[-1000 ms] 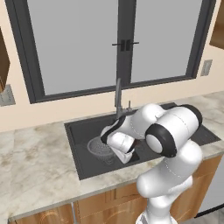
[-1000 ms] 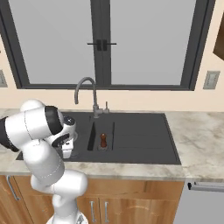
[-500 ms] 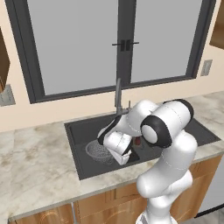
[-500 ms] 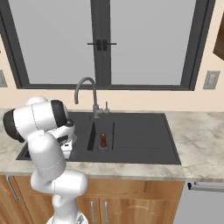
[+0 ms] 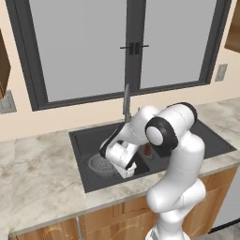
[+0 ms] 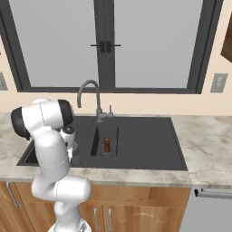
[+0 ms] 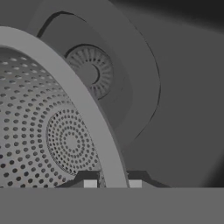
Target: Pick the glass cup and colander and place them in the sink. Then turn on the water.
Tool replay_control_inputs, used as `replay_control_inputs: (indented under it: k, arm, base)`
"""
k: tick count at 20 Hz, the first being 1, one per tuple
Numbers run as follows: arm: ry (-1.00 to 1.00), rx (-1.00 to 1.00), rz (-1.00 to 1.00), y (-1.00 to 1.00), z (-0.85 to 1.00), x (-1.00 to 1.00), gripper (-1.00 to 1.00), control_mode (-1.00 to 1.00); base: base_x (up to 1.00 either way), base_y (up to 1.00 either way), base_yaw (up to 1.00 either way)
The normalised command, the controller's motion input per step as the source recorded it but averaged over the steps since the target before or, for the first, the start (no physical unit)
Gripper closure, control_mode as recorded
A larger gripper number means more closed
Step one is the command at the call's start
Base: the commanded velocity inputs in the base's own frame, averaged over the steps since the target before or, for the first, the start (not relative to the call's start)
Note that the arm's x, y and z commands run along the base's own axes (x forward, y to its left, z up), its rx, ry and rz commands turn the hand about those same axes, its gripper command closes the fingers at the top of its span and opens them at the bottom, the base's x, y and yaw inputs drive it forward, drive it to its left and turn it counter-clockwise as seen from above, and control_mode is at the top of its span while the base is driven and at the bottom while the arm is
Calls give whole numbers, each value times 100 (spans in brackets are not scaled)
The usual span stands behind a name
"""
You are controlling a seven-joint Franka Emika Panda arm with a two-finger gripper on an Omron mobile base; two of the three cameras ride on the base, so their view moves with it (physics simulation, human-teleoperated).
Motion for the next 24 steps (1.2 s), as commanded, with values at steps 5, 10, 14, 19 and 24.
replay_control_inputs:
  k: [5,10,14,19,24]
  arm:
    - [-3,3,0,1,-14,0,100,-100]
    - [-4,4,0,1,-14,0,100,-100]
    - [-3,1,0,0,-11,0,-100,-100]
    - [-10,9,0,-1,8,-2,-100,-100]
    - [-13,6,-1,-5,32,-11,-100,-100]
  base:
    - [0,0,0]
    - [0,0,0]
    - [0,0,0]
    - [0,0,0]
    - [0,0,0]
